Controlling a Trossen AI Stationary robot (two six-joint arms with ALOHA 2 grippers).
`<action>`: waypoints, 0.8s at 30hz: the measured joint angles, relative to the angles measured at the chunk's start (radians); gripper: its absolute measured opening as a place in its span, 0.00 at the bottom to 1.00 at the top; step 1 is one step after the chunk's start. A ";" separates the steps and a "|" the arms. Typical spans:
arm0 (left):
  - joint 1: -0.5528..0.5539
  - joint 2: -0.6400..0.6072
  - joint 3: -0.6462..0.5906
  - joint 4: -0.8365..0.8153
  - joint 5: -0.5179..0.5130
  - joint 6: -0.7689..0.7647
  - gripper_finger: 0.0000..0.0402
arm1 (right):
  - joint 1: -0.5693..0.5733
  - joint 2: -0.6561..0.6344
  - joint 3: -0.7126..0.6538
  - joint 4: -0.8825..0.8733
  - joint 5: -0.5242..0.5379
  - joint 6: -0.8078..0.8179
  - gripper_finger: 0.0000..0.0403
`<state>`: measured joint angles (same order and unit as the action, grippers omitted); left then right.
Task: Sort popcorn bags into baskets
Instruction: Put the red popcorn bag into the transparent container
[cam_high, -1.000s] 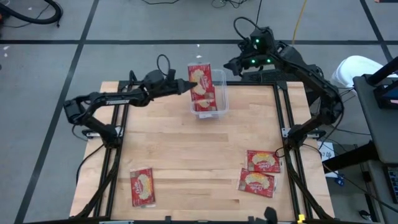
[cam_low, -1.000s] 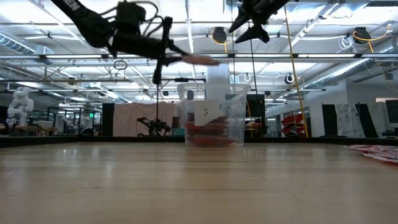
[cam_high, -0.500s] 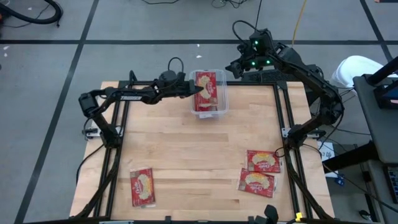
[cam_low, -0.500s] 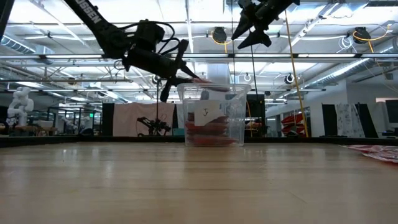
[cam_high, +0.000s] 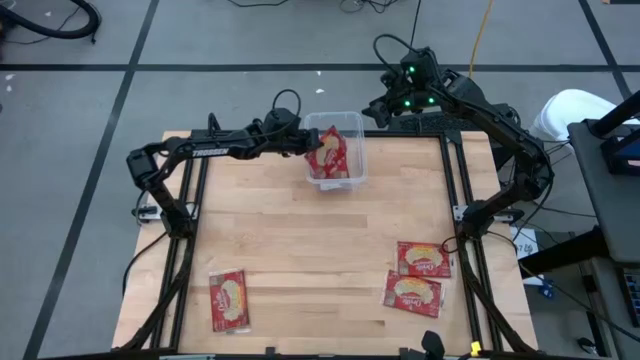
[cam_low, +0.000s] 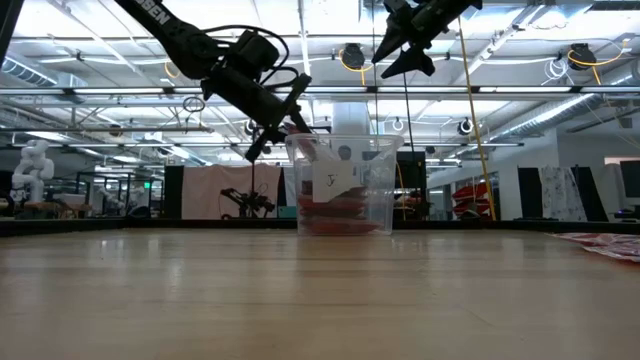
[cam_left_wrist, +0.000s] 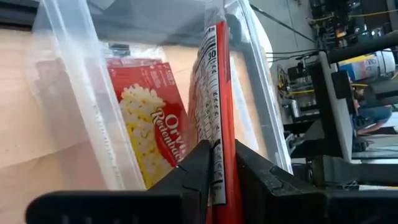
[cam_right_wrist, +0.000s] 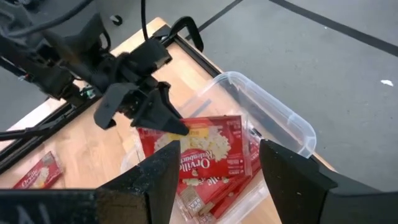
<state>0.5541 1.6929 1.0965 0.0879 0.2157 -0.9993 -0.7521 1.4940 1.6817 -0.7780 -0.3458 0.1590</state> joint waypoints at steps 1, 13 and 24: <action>0.000 -0.003 0.000 -0.004 -0.003 0.003 0.15 | 0.000 0.000 0.000 -0.003 0.000 -0.004 0.52; 0.001 -0.007 0.001 -0.039 -0.027 -0.004 0.29 | 0.024 0.000 -0.109 0.038 0.056 0.023 0.52; 0.022 -0.143 0.000 -0.199 -0.034 0.052 0.33 | 0.121 0.025 -0.333 0.255 0.063 0.091 0.52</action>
<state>0.5758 1.5497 1.0962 -0.1111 0.1814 -0.9477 -0.6306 1.5193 1.3486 -0.5227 -0.2832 0.2496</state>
